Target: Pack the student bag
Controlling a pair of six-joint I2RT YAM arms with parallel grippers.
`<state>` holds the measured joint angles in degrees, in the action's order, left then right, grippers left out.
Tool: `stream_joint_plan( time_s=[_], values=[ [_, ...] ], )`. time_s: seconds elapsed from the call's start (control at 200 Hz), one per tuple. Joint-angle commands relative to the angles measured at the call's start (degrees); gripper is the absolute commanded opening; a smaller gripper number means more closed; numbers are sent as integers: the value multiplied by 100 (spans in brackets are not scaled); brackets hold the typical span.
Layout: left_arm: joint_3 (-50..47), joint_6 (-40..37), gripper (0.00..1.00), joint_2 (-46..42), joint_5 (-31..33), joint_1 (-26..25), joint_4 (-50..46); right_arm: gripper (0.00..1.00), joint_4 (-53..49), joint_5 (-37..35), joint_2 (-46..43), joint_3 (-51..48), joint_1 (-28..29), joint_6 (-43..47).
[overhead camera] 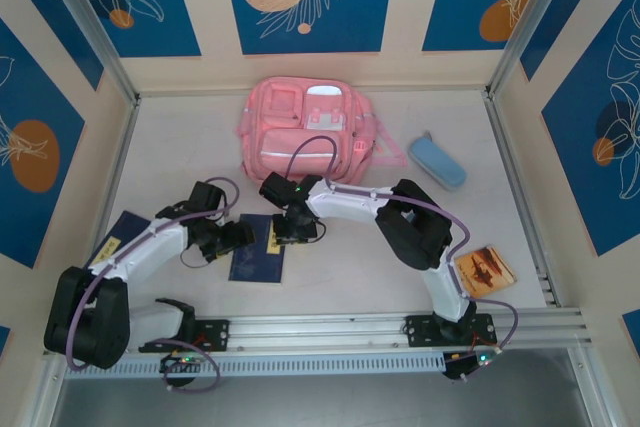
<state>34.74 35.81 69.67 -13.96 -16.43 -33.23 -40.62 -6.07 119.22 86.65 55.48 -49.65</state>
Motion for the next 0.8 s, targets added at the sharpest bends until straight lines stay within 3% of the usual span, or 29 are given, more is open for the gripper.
stream_joint_plan(
  time_s=[0.0,0.32,0.635,0.795],
  values=[
    [-15,-97,67,135,-240,69,-30,27,-219,-225,206,66,-68,8],
    [25,-189,67,373,-354,63,-109,27,-39,-10,226,-58,-76,89],
    [82,-179,63,469,-1009,8,174,27,78,137,233,-111,-133,101],
    [75,-11,57,115,-1713,0,510,27,122,177,190,-166,-133,87]
  ],
)
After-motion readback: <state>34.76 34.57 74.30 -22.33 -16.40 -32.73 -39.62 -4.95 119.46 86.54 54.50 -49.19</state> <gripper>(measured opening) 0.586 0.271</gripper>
